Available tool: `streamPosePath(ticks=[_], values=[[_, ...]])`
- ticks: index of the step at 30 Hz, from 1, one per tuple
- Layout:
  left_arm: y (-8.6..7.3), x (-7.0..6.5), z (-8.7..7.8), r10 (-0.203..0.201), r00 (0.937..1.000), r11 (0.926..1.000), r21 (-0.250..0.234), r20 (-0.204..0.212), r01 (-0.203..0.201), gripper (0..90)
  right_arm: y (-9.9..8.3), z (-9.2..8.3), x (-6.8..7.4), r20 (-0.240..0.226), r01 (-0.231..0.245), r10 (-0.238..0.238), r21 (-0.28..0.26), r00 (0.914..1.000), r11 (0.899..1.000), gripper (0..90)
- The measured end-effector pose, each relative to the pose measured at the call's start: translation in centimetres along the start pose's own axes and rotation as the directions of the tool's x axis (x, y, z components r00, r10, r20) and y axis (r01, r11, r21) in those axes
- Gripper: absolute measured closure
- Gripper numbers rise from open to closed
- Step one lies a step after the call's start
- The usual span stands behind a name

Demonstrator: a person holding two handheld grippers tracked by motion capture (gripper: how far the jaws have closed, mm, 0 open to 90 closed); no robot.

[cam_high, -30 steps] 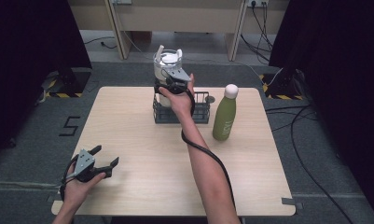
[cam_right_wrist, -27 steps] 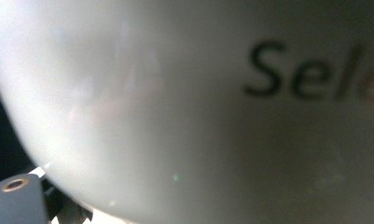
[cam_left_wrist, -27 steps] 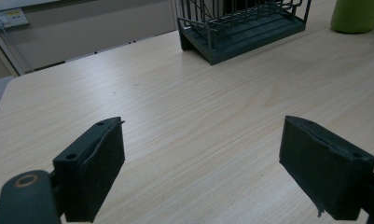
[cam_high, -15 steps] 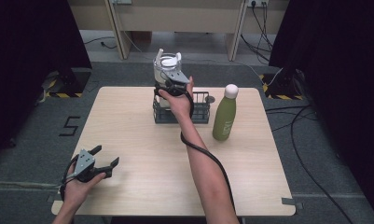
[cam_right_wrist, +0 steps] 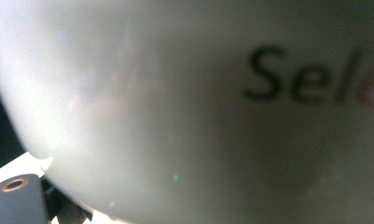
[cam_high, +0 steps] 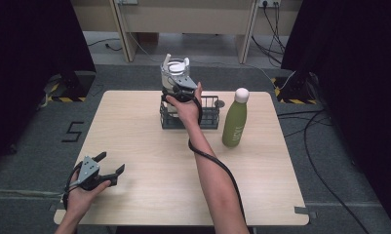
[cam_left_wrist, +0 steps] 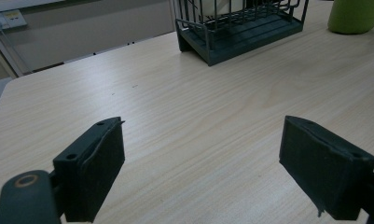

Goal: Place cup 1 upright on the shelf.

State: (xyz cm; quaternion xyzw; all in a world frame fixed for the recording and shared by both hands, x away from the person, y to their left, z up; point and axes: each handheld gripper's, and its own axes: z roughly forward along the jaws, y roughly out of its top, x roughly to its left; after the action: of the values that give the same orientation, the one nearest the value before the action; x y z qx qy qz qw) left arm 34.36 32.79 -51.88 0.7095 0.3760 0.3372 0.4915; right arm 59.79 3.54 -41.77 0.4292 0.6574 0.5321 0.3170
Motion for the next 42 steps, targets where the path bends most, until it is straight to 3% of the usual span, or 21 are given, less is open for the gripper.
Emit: streamPosePath(ticks=[21,37,42], values=[[0.0,0.0,0.0,-0.002,1.0000,1.0000,-0.003,0.002,0.002,13.3,-0.9,0.6,0.1,0.005,0.005,-0.005,0.026,1.0000,1.000,10.2],[0.0,0.0,-0.1,-0.003,1.0000,1.0000,-0.003,0.002,0.003,13.3,-1.2,0.2,0.1,0.007,-0.002,0.002,0.021,1.0000,1.000,9.7],[0.0,0.0,-0.1,-0.001,1.0000,1.0000,-0.002,0.004,0.001,13.3,-1.0,0.0,0.2,0.005,0.018,-0.018,0.006,0.9998,1.000,6.7]])
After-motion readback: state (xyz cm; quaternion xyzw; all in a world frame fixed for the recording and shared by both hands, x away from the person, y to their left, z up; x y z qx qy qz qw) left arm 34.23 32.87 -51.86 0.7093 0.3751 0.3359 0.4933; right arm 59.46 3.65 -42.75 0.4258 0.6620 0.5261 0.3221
